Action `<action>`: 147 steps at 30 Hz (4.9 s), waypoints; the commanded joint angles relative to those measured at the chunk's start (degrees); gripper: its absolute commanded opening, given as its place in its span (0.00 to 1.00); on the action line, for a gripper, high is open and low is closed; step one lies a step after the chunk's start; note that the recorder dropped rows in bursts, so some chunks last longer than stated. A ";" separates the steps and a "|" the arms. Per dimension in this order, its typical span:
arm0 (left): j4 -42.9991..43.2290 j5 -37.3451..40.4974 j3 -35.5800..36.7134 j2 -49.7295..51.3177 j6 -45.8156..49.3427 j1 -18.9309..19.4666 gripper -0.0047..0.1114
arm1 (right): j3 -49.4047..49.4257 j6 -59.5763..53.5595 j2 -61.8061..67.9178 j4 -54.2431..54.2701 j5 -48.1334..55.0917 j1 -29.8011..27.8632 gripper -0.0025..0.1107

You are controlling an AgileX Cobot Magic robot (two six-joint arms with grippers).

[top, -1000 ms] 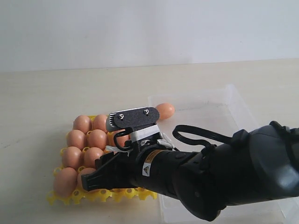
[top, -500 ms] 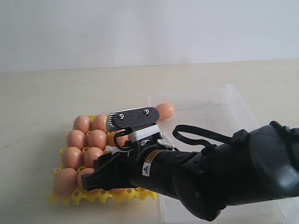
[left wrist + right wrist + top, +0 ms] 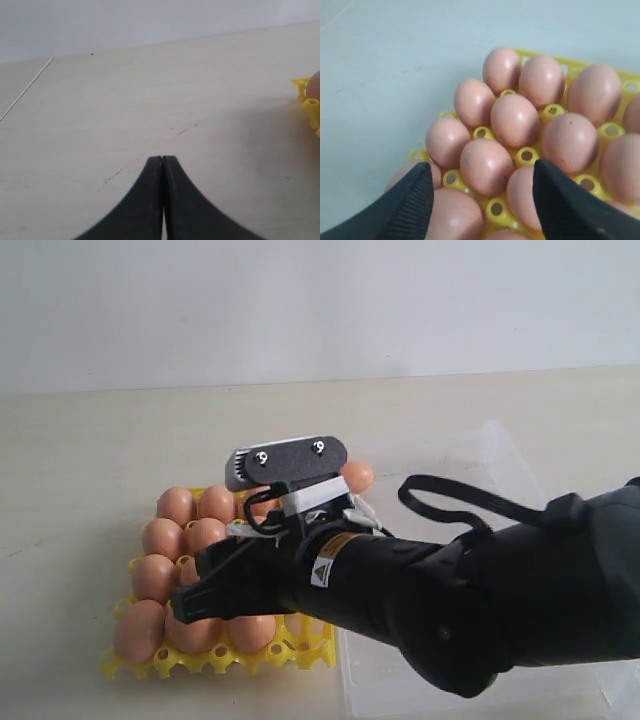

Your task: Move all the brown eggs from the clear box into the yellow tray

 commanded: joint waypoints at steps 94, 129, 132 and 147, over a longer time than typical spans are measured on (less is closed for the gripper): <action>-0.03 -0.51 -0.23 0.04 -0.12 -0.29 0.04 | -26.36 19.68 20.69 15.22 22.65 -30.97 0.45; -0.03 -0.51 -0.23 0.04 -0.12 -0.29 0.04 | -26.36 19.52 24.64 14.38 22.62 -30.85 0.57; -0.03 -0.51 -0.23 0.04 -0.12 -0.29 0.04 | -26.36 19.52 24.64 14.38 22.09 -30.85 0.57; -0.03 -0.51 -0.23 0.04 -0.12 -0.29 0.04 | -26.36 21.02 24.73 14.64 20.06 -30.85 0.53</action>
